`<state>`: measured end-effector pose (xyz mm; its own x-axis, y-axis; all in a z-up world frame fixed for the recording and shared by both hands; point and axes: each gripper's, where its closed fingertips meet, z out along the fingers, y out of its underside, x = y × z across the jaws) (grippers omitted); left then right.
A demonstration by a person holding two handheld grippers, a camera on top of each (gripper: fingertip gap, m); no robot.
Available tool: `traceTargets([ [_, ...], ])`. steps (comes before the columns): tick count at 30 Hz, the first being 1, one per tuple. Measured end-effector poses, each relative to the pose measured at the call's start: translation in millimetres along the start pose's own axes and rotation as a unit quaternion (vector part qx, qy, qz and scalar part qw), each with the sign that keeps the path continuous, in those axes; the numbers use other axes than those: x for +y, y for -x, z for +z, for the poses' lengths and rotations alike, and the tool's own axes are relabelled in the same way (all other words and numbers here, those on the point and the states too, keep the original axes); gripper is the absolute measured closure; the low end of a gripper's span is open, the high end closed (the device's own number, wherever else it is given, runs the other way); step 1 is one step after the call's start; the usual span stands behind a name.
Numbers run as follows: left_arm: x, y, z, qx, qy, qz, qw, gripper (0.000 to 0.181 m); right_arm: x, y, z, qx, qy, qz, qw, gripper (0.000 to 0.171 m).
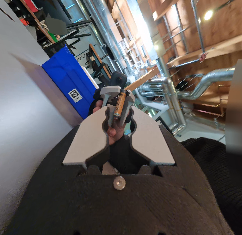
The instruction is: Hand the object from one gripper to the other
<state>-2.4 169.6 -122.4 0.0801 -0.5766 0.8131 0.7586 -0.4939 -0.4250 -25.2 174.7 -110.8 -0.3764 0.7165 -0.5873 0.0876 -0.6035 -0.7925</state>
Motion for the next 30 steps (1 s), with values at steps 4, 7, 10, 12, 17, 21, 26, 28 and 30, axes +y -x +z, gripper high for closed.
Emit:
traceTargets([
  [4, 5.2, 0.1, 3.0, 0.011, 0.005, -0.029, 1.000, 0.145, -3.5, 0.2, -0.4, -0.001, -0.014, 0.000, 1.000, 0.161],
  [7, 6.6, 0.0, 4.1, 0.009, 0.002, -0.027, 1.000, 0.147, -3.5, 1.5, 0.7, -0.006, -0.018, 0.003, 1.000, 0.160],
  [10, 4.5, -0.5, 2.8, 0.017, -0.008, -0.040, 0.999, 0.158, -1.9, 2.4, 2.3, -0.006, -0.015, 0.000, 1.000, 0.160],
  [12, 2.8, -2.5, 1.6, 0.024, -0.011, -0.040, 0.999, 0.169, -2.0, 3.0, 2.6, -0.006, -0.015, -0.003, 1.000, 0.160],
  [17, -0.1, -6.6, 0.3, 0.027, -0.006, -0.025, 0.999, 0.171, -4.5, 1.8, 0.3, -0.005, -0.019, -0.004, 1.000, 0.160],
  [21, -16.0, -7.3, -8.6, 0.020, -0.035, -0.011, 0.999, 0.171, -2.2, 1.9, 0.9, -0.006, -0.012, -0.005, 1.000, 0.160],
  [26, -31.2, -9.1, -18.1, 0.011, -0.054, 0.009, 0.998, 0.171, 10.7, 0.3, 7.4, 0.005, 0.025, -0.023, 0.999, 0.160],
  [28, -34.1, -10.2, -19.9, 0.007, -0.055, 0.020, 0.998, 0.171, 16.0, -0.3, 9.2, 0.009, 0.040, -0.028, 0.999, 0.160],
  [30, -34.7, -11.2, -20.3, 0.007, -0.052, 0.024, 0.998, 0.171, 17.3, -0.1, 10.0, 0.009, 0.044, -0.030, 0.999, 0.160],
])
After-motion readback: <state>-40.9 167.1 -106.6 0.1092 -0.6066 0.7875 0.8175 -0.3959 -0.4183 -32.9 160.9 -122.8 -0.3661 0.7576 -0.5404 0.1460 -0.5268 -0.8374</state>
